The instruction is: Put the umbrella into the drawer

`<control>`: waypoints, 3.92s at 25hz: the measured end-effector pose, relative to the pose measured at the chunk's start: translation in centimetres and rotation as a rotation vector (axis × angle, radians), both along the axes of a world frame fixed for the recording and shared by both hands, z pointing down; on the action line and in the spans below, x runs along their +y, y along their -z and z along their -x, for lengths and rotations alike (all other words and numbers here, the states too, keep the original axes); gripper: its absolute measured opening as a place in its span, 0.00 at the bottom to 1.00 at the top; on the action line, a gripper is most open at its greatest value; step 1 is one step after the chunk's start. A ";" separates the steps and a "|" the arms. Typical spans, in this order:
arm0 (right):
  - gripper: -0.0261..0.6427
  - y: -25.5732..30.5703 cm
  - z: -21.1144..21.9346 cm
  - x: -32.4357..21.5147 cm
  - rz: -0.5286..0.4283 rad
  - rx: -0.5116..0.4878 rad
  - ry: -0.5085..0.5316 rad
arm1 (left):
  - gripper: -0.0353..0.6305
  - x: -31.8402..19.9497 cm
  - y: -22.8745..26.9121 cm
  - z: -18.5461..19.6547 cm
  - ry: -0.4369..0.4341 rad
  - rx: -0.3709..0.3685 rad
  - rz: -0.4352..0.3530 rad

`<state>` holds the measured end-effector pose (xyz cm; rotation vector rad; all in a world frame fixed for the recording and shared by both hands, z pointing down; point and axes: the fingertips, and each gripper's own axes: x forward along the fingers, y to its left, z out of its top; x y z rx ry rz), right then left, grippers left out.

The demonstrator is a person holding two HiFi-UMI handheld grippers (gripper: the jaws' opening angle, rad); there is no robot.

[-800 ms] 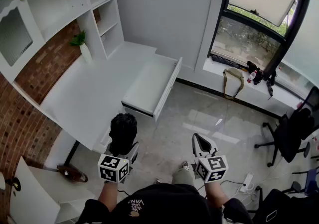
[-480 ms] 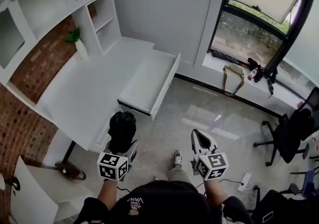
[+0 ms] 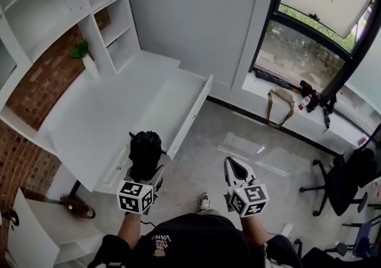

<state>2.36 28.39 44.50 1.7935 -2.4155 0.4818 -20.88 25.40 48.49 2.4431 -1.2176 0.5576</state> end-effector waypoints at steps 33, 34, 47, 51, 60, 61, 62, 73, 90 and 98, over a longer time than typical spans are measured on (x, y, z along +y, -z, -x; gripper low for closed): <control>0.04 -1.4 -8.2 -22.3 0.024 -0.001 0.051 | 0.38 -22.4 -2.7 -8.1 0.044 -0.035 0.058; 0.04 -1.3 -8.1 -23.3 0.022 0.000 0.046 | 0.38 -23.5 -2.6 -8.3 0.029 -0.034 0.060; 0.04 -2.2 -7.3 -33.0 0.035 -0.019 -0.042 | 0.38 -36.0 -1.7 -7.3 -0.071 -0.094 0.060; 0.04 -2.8 -7.5 -34.4 0.056 -0.022 -0.059 | 0.38 -38.6 -1.9 -7.2 -0.081 -0.103 0.068; 0.04 -4.1 -9.4 -38.8 0.083 -0.023 -0.040 | 0.38 -43.7 -4.6 -9.7 -0.055 -0.084 0.094; 0.04 -4.1 -9.6 -39.4 0.086 -0.022 -0.029 | 0.38 -44.2 -5.0 -10.2 -0.049 -0.084 0.101; 0.04 -4.1 -9.8 -40.0 0.090 -0.020 -0.018 | 0.38 -44.7 -5.5 -10.6 -0.043 -0.084 0.109; 0.04 -4.7 -13.2 -46.0 0.126 0.002 0.060 | 0.38 -50.0 -11.9 -14.6 -0.003 -0.125 0.207; 0.04 -8.4 -17.6 -49.8 0.219 0.008 0.031 | 0.38 -54.6 -25.6 -17.7 0.093 -0.146 0.427; 0.04 -9.8 -18.4 -51.4 0.255 0.012 0.043 | 0.38 -55.6 -30.9 -17.2 0.195 -0.145 0.557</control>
